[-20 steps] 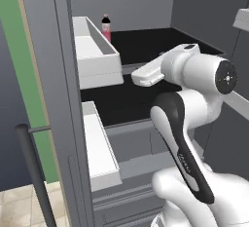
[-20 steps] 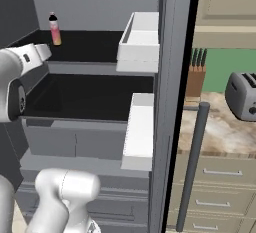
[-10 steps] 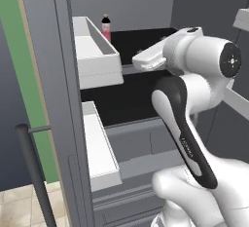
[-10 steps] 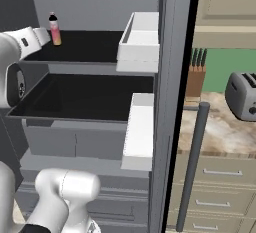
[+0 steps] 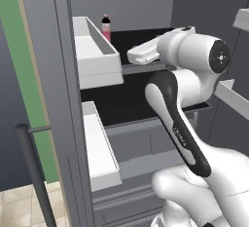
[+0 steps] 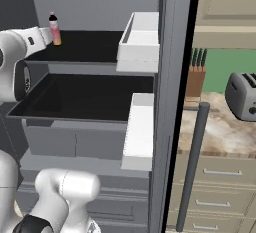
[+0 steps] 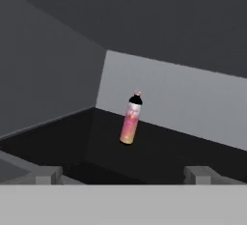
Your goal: Open the fridge, grab two sodas, and place both sodas inside the bowl with ice on the dining counter.
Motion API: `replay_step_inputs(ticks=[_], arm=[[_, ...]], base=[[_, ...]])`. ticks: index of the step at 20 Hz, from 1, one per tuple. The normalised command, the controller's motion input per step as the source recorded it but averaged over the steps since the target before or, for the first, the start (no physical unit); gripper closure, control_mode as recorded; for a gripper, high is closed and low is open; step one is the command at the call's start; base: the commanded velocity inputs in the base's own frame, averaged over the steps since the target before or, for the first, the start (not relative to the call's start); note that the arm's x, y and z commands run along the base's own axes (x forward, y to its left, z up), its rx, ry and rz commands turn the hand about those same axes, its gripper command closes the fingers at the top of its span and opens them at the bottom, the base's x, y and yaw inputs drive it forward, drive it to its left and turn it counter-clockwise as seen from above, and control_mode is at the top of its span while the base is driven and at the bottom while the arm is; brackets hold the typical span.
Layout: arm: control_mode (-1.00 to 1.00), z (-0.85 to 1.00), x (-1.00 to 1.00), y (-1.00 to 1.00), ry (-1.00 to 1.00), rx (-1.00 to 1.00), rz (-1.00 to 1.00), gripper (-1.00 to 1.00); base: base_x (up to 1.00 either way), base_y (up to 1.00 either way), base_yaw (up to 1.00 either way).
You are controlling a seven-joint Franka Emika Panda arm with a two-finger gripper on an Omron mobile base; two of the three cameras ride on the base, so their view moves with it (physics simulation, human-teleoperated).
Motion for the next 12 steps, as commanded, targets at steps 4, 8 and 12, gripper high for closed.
replay_step_inputs(ticks=[4, 8, 12], arm=[[-1.00, 0.00, 0.38, 0.00, 0.01, 0.19, 0.00, -1.00], [-1.00, 0.00, 0.38, -0.04, 0.03, 0.15, 0.00, -1.00], [-1.00, 0.00, 0.28, 0.00, 0.06, 0.00, 0.00, -1.00]], base=[[0.00, 0.00, 0.00], [0.00, 0.00, 0.00], [0.00, 0.00, 0.00]])
